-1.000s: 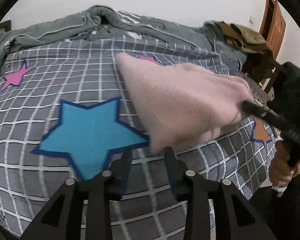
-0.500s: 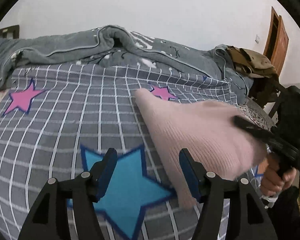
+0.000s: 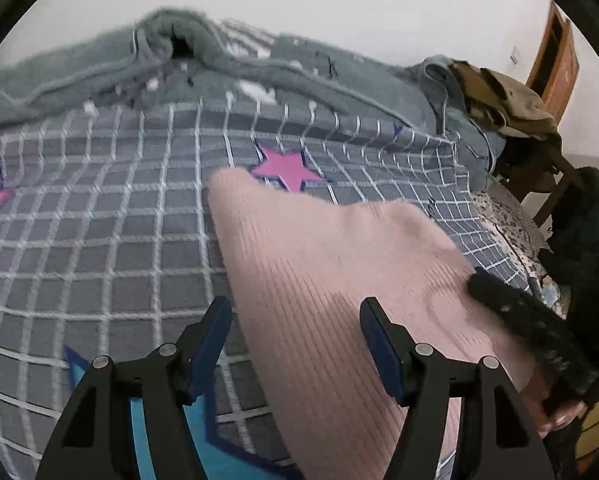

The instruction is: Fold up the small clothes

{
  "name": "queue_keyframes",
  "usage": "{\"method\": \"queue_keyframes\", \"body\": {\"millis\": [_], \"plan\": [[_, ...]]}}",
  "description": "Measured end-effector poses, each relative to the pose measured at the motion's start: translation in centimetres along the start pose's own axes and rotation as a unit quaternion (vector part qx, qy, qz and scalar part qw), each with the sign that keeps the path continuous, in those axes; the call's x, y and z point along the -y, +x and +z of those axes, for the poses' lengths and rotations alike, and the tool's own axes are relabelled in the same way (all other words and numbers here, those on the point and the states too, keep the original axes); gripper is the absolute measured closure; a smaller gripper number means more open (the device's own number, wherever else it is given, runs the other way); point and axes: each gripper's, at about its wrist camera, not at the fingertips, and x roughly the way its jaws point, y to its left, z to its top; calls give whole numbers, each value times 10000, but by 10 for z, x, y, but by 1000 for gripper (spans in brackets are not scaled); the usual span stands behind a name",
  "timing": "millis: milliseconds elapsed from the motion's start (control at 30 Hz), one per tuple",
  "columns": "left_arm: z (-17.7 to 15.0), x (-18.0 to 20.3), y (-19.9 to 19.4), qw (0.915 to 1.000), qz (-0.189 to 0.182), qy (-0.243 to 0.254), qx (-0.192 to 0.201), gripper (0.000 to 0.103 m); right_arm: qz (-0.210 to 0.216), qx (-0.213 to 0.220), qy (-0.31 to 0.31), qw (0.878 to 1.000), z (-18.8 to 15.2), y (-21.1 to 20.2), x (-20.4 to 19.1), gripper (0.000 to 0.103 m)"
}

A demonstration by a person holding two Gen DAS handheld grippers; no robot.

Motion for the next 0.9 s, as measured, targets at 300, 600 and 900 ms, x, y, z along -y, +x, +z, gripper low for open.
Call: {"method": "queue_keyframes", "body": {"millis": [300,600,900], "plan": [[-12,-4,-7,9984,-504,72,253,36,165,228,145,9995,-10,-21,13,90],[-21,-7,-7,9990,-398,42,198,35,-271,256,67,9993,-5,-40,23,62],[-23,-20,4,9949,-819,-575,-105,35,462,-31,1081,9931,-5,-34,34,56]]}}
